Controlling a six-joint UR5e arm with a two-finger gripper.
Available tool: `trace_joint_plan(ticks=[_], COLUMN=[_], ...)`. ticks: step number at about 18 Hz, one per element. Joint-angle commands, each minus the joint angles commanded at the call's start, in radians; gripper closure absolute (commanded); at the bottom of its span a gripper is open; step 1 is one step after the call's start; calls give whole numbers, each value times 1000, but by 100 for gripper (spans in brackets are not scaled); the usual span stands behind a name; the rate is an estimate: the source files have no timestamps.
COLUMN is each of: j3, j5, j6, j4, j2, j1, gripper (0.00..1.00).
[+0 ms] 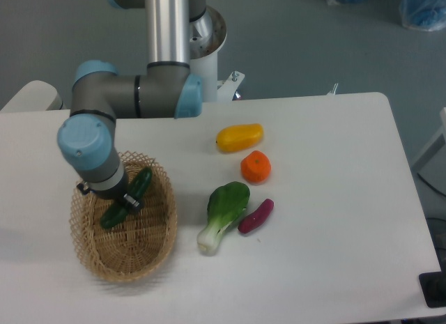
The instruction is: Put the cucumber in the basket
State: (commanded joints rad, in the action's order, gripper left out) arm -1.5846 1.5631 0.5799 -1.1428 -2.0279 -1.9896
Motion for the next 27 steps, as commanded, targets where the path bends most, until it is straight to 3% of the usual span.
trace_joint_plan(ticks=[2,5,11,22,27], j3=[2,0,25,48,81], j5=[3,11,34,48,45], j6=[0,5,43,310,477], j4=[14,60,61,44,44], j2=[5,6,12,64,48], j1=[0,0,-18,-236,-397], gripper=[0,0,0,0,0])
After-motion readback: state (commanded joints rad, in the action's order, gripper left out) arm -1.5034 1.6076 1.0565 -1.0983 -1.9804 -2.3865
